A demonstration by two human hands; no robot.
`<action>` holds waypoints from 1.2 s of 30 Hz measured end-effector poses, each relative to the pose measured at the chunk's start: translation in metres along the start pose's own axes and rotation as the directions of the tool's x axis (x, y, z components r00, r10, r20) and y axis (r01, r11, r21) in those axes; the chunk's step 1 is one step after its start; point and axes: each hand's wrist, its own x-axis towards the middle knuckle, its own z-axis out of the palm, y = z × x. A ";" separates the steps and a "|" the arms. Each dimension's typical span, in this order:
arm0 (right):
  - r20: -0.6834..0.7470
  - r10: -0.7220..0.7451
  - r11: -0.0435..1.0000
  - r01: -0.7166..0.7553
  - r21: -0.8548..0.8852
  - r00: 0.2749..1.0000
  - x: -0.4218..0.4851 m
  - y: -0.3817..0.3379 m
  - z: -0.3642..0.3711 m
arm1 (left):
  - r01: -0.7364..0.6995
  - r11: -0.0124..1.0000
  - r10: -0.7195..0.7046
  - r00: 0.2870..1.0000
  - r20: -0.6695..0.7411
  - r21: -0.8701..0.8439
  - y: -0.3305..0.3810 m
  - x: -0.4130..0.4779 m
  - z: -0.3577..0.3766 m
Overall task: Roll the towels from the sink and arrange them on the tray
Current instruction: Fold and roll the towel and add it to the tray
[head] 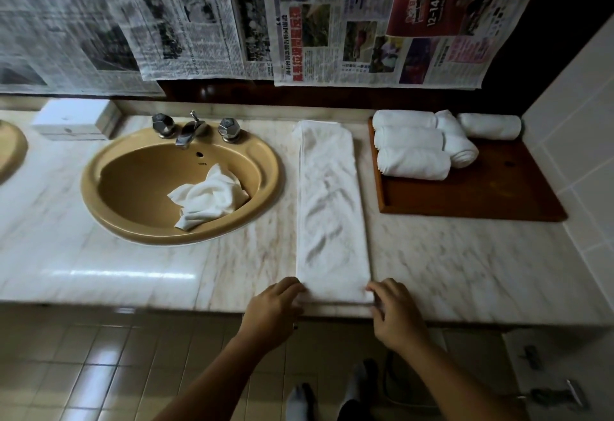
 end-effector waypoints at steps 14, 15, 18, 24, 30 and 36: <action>-0.041 0.144 0.986 -0.139 0.091 0.989 0.019 0.000 0.016 | 0.212 0.904 -0.226 0.974 0.006 -0.372 -0.002 0.011 0.000; -0.041 0.187 0.978 -0.182 0.103 0.982 0.021 -0.001 0.018 | 0.226 0.891 -0.240 0.971 0.015 -0.393 -0.002 0.013 0.000; -0.039 0.320 0.942 -0.313 0.120 0.947 0.029 -0.006 0.021 | 0.288 0.860 -0.305 0.952 0.029 -0.421 -0.002 0.017 0.001; -0.112 0.507 0.845 -0.468 0.260 0.855 0.039 -0.023 0.022 | 0.408 0.774 -0.442 0.896 0.047 -0.484 0.006 0.026 -0.002; -0.204 0.381 0.900 -0.311 0.305 0.902 0.038 -0.024 0.022 | 0.366 0.843 -0.427 0.901 -0.076 -0.393 0.008 0.032 -0.001; -0.268 0.127 0.978 -0.075 0.194 0.955 0.029 -0.004 0.021 | 0.141 0.957 -0.191 0.965 -0.183 -0.252 -0.010 0.025 0.008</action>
